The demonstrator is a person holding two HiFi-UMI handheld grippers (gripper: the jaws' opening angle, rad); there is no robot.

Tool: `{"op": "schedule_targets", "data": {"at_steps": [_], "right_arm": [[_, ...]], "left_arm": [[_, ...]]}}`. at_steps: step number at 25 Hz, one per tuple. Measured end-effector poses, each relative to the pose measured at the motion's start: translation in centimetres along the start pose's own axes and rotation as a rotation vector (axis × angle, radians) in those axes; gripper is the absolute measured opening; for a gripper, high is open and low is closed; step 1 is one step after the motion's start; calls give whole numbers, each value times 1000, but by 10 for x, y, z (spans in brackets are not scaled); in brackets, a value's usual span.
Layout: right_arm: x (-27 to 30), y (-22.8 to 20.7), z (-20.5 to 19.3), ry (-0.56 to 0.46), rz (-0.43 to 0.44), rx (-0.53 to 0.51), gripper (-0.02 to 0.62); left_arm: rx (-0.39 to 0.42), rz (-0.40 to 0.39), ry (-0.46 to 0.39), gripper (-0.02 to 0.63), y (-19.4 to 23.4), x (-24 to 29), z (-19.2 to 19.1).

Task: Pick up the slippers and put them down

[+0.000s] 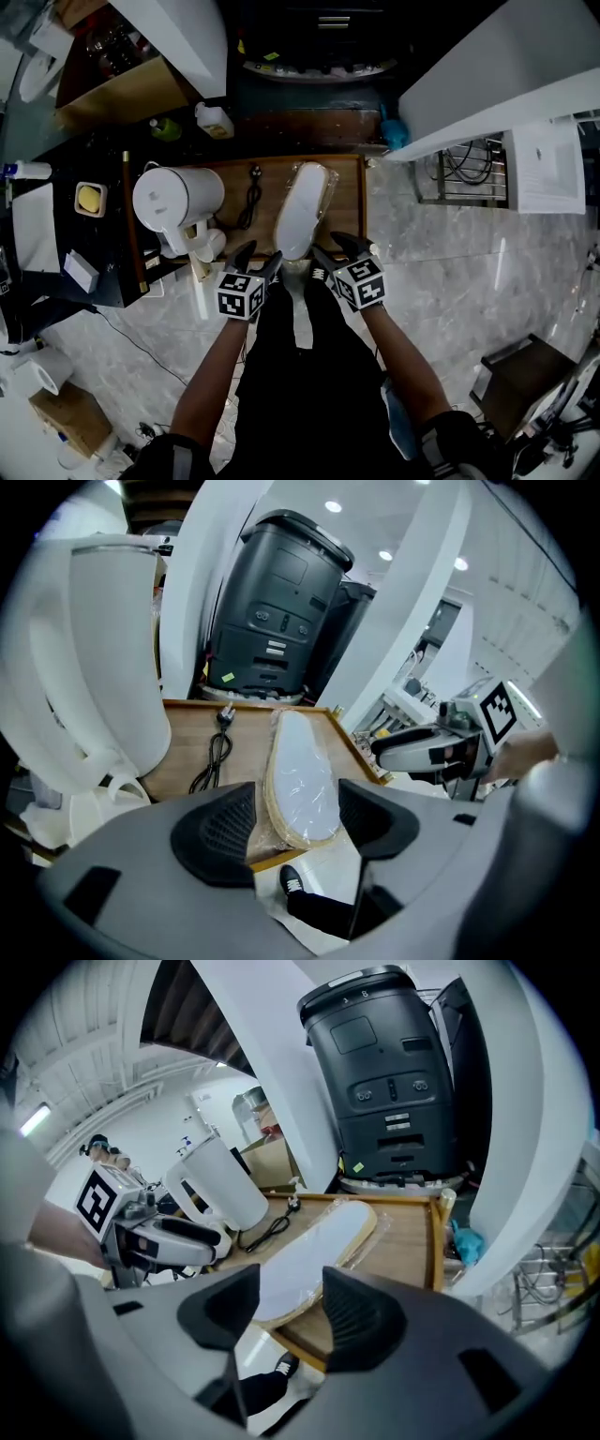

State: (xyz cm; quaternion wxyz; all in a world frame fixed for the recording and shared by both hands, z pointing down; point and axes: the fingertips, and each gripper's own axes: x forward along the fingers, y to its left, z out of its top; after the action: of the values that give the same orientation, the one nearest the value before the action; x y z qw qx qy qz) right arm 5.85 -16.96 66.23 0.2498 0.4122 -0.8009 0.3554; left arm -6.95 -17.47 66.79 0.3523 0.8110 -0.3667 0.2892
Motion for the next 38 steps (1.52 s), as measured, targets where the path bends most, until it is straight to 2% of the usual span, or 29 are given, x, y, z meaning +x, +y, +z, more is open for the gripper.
{"op": "schedule_targets", "data": {"at_steps": [2, 4, 6, 7, 9, 15, 18, 27, 38], "right_arm": [[-11, 11, 2, -12, 29, 3, 170], [-22, 24, 5, -22, 73, -5, 83], [-33, 38, 8, -25, 119, -47, 21], [-38, 45, 10, -27, 140, -76, 13], [-49, 59, 15, -44, 175, -123, 9], [-89, 87, 27, -126, 220, -150, 8], [-107, 98, 32, -159, 229, -157, 8], [-134, 118, 21, -141, 250, -171, 6], [-138, 117, 39, -168, 246, -230, 6]], "left_arm": [[-3, -21, -32, 267, -9, -14, 4], [-4, -60, -82, 211, -23, -29, 12], [-5, -111, -142, 116, -39, -42, 23], [-4, -138, -169, 59, -48, -49, 27], [10, -190, -202, 29, -65, -61, 33], [93, -366, -221, 12, -123, -92, 40], [121, -409, -234, 11, -138, -108, 46], [63, -425, -299, 11, -148, -139, 57], [80, -417, -293, 11, -145, -145, 59]]}}
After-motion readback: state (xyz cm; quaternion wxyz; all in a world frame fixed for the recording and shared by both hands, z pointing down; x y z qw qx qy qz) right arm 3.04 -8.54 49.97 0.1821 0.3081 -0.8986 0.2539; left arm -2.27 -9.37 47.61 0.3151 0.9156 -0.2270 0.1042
